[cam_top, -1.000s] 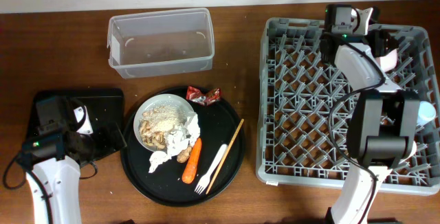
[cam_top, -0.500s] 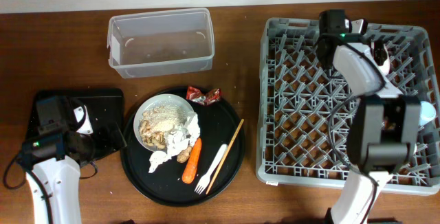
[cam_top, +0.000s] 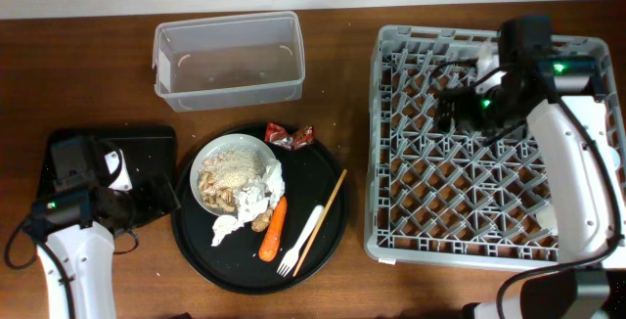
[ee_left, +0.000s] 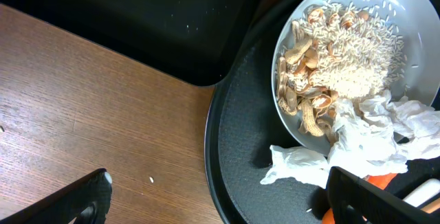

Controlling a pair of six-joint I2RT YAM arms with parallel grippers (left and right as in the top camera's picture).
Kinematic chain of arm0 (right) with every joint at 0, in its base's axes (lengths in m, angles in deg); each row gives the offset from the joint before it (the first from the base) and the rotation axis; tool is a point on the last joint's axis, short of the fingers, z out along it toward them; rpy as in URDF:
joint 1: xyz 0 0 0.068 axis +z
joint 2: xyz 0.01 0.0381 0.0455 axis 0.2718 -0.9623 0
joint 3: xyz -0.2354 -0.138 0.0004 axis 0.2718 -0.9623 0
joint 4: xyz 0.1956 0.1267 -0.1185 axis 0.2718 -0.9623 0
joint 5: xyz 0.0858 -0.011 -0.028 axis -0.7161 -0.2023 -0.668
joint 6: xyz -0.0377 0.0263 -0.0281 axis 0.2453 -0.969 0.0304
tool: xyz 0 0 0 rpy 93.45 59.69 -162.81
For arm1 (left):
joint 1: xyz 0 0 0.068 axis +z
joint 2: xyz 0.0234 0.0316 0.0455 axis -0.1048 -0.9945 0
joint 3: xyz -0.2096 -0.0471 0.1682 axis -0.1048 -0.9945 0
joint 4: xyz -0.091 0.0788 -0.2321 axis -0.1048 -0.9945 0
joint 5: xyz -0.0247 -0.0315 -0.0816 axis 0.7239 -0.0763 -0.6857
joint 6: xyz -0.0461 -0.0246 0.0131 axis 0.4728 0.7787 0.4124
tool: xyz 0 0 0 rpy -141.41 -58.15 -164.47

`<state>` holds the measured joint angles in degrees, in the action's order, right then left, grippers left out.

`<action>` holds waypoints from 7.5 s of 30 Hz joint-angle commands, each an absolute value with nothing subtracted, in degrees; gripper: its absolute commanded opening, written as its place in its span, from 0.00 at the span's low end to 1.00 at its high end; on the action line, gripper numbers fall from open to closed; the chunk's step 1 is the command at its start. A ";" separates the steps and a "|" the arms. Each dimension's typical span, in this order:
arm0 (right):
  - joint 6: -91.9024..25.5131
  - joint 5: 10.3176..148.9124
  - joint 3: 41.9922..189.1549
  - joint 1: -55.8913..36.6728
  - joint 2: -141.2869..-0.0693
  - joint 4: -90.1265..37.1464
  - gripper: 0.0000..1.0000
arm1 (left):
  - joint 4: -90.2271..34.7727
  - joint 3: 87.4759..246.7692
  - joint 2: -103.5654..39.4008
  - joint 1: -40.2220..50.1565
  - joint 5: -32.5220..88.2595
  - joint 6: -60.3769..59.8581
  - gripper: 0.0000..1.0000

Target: Sort waste into correct bins and load items into the dishwasher rack

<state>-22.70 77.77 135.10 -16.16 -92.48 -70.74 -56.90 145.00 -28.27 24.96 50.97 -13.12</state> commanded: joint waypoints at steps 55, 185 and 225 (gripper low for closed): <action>-30.44 92.81 134.86 -18.10 -91.87 -82.13 0.98 | -21.71 169.00 -57.01 -11.61 63.28 -13.62 0.00; -30.24 92.65 134.84 -18.10 -91.87 -82.85 0.98 | -21.57 160.96 -50.23 -13.62 63.19 0.71 0.00; -30.22 92.67 134.86 -18.10 -91.87 -83.26 0.98 | -71.08 166.05 -50.41 -7.85 56.94 -0.34 0.99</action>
<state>-30.64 91.56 134.88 -17.69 -92.48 -83.26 -69.48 166.58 -50.43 -7.74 57.33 -0.31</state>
